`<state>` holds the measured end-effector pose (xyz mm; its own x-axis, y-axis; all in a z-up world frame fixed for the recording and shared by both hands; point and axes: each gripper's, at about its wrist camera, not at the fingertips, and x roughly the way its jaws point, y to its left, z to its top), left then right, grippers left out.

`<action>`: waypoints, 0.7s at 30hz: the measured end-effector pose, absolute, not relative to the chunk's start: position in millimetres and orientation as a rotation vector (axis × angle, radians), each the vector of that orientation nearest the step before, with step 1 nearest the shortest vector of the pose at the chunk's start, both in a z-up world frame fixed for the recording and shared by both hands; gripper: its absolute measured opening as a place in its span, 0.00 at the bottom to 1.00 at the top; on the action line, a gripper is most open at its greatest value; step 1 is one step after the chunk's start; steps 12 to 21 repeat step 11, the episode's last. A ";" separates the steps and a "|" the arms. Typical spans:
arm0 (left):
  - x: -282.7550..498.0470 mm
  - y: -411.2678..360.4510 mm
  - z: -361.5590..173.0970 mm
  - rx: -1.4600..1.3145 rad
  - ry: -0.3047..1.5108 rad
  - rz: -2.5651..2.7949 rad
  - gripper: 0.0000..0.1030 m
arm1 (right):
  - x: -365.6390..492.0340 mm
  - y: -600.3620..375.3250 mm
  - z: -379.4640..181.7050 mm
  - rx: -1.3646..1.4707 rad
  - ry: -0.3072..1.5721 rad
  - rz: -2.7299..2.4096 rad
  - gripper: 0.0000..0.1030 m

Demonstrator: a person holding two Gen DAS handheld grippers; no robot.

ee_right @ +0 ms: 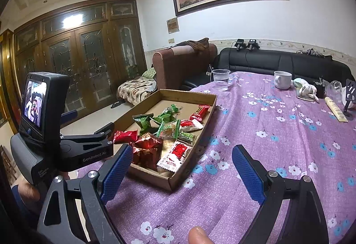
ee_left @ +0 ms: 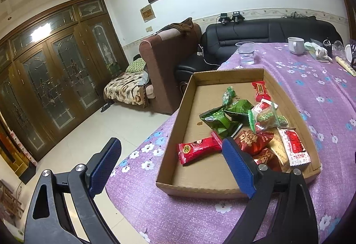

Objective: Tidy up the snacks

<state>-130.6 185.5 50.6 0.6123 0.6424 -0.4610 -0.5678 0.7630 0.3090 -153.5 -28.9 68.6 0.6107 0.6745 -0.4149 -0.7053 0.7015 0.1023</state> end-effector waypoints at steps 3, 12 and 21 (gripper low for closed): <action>-130.4 185.1 50.1 0.128 0.593 0.684 0.90 | -153.5 -29.0 68.6 -0.074 0.447 0.797 0.89; -135.5 181.3 54.5 0.113 0.588 0.606 0.90 | -151.9 -30.3 68.0 -0.069 0.454 0.784 0.89; -135.5 181.3 54.5 0.113 0.588 0.606 0.90 | -151.9 -30.3 68.0 -0.069 0.454 0.784 0.89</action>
